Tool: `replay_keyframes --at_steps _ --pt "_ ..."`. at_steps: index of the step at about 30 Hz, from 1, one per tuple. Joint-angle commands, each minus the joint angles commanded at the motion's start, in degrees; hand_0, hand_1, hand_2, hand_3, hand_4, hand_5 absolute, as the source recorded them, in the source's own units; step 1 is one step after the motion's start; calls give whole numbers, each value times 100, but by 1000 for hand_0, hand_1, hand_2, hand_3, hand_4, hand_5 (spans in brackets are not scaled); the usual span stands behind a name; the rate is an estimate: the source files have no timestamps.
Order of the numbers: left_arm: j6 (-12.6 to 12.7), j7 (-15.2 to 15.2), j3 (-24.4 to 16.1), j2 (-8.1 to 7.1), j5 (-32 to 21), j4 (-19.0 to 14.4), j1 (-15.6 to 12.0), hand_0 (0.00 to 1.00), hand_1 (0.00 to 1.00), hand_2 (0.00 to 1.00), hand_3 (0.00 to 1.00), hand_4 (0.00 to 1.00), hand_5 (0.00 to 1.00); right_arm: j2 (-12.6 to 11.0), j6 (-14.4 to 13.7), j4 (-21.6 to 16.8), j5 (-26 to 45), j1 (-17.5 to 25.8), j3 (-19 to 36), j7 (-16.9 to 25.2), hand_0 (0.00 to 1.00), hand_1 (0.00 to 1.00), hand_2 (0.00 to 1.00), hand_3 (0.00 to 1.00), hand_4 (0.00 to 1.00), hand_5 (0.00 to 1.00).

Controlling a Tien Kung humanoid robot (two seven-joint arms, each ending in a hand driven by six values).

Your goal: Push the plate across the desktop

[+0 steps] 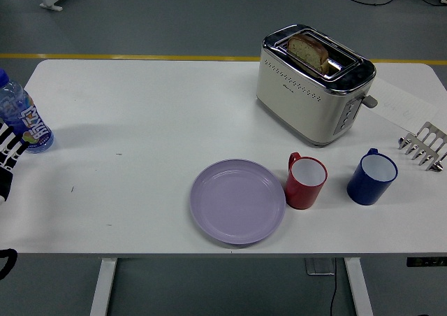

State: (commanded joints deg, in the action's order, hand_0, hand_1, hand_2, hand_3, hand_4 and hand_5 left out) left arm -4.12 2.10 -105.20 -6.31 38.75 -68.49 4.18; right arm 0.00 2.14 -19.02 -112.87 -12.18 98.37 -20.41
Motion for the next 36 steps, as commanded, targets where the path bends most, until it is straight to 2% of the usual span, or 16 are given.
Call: replay_keyframes --at_steps 36 --pt "25 10 -100 50 40 -11 -155 591 659 649 621 471 998 0 24 -28 -68 140 31 -65 570 532 613 594 93 561"
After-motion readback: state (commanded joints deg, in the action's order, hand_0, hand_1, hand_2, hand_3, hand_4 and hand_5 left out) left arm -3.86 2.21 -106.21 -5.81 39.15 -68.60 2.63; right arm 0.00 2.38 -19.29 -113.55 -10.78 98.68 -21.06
